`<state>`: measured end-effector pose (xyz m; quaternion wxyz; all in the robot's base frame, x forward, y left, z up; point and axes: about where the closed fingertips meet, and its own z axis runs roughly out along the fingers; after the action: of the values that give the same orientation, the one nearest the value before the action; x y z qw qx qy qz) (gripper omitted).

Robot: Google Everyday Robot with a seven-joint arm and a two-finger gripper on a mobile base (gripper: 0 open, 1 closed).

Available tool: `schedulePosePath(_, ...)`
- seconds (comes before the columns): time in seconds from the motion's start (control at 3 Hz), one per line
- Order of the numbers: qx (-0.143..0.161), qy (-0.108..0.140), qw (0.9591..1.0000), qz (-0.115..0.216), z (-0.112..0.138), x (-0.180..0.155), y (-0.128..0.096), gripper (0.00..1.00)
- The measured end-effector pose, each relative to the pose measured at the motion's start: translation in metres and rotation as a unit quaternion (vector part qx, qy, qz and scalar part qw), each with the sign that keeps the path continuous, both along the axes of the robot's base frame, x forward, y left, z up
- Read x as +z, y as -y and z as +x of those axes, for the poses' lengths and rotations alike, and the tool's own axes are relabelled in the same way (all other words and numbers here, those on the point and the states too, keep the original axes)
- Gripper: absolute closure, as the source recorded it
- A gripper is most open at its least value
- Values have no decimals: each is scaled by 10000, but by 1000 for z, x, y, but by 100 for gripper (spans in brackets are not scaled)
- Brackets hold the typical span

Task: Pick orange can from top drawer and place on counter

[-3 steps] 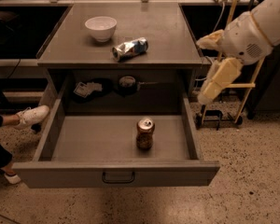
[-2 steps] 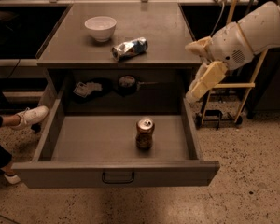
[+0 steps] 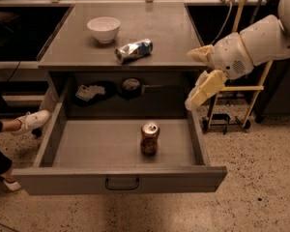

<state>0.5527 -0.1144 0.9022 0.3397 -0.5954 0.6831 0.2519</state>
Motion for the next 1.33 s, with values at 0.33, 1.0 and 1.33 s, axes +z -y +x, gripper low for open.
schedulePosePath(0.33, -375, 100, 9992, -36, 3, -13, 13, 0)
schedulePosePath(1.0, -1132, 359, 9929, 67, 10, -70, 34, 0)
schedulePosePath(1.33, -1123, 416, 9927, 142, 12, -89, 30, 0)
